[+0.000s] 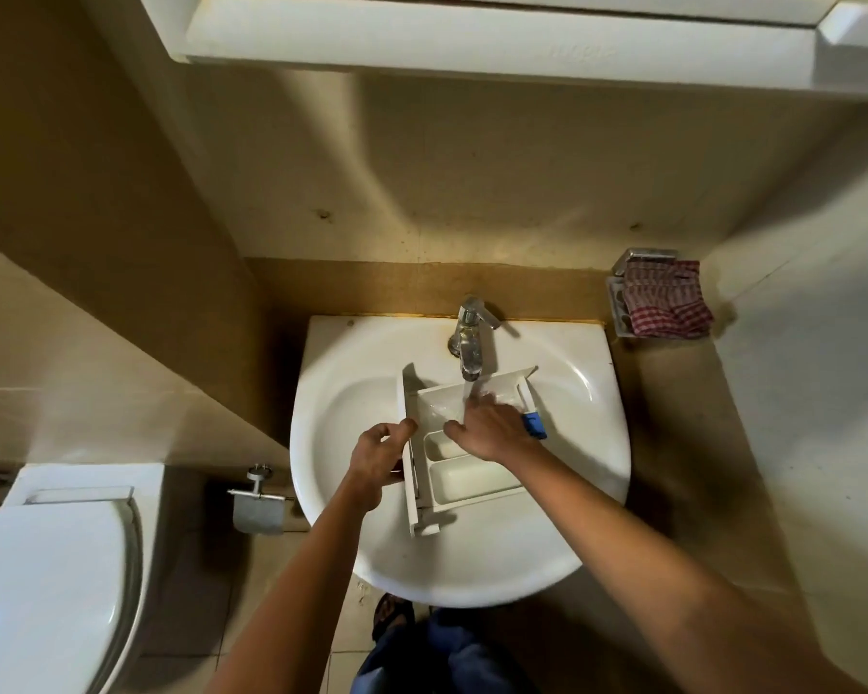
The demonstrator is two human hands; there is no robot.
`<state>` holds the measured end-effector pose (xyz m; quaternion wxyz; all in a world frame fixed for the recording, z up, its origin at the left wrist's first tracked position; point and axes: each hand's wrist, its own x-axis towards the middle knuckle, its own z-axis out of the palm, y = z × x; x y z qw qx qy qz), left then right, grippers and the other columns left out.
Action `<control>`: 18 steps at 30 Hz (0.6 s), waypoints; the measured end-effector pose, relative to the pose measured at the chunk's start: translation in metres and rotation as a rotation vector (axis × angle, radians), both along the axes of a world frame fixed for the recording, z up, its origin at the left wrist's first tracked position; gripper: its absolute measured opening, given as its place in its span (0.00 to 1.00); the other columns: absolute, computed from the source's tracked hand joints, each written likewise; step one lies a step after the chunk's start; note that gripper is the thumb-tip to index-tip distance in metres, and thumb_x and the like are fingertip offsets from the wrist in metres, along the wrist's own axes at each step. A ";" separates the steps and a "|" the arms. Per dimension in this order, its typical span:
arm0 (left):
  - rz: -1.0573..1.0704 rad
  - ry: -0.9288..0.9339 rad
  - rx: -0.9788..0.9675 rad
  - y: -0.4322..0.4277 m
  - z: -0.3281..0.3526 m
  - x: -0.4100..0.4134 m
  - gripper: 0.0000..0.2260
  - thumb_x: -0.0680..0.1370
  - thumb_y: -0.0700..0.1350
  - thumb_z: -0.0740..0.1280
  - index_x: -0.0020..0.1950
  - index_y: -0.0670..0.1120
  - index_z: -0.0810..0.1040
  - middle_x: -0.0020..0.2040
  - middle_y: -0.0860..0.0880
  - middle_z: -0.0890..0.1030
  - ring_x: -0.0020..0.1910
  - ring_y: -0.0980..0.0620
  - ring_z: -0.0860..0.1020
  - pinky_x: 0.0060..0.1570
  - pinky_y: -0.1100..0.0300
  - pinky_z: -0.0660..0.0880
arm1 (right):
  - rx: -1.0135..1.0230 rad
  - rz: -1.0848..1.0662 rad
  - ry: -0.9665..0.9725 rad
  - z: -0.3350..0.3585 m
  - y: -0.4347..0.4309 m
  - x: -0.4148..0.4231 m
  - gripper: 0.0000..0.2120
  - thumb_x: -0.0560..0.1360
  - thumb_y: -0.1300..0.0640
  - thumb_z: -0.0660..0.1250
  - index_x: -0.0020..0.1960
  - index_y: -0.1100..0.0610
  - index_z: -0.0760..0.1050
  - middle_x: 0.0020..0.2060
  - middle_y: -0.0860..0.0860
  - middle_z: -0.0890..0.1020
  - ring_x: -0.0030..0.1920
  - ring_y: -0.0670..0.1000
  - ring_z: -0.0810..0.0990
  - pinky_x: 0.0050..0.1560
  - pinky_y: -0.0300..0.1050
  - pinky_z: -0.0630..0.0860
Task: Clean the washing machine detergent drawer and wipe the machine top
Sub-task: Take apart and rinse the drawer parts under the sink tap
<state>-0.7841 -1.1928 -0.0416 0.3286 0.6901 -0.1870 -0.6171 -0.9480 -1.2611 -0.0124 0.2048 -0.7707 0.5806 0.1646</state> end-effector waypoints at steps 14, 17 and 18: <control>-0.043 0.103 -0.026 0.001 -0.001 0.002 0.17 0.78 0.55 0.66 0.53 0.40 0.78 0.41 0.45 0.82 0.36 0.50 0.81 0.35 0.59 0.76 | -0.114 0.469 -0.046 -0.012 0.027 0.027 0.28 0.82 0.49 0.47 0.78 0.60 0.48 0.77 0.57 0.50 0.78 0.53 0.46 0.75 0.49 0.38; -0.041 0.118 -0.026 0.001 -0.002 -0.002 0.16 0.78 0.54 0.65 0.52 0.41 0.78 0.43 0.44 0.83 0.39 0.48 0.82 0.40 0.56 0.78 | -0.112 0.378 0.032 -0.019 0.022 0.040 0.28 0.81 0.49 0.44 0.78 0.57 0.45 0.78 0.55 0.44 0.77 0.52 0.41 0.75 0.53 0.35; -0.040 0.140 -0.029 0.001 -0.003 -0.003 0.17 0.79 0.54 0.65 0.54 0.40 0.78 0.46 0.44 0.83 0.43 0.48 0.82 0.42 0.55 0.79 | -0.095 0.337 0.024 -0.019 0.025 0.040 0.28 0.81 0.49 0.45 0.78 0.57 0.44 0.78 0.55 0.43 0.77 0.51 0.40 0.75 0.52 0.36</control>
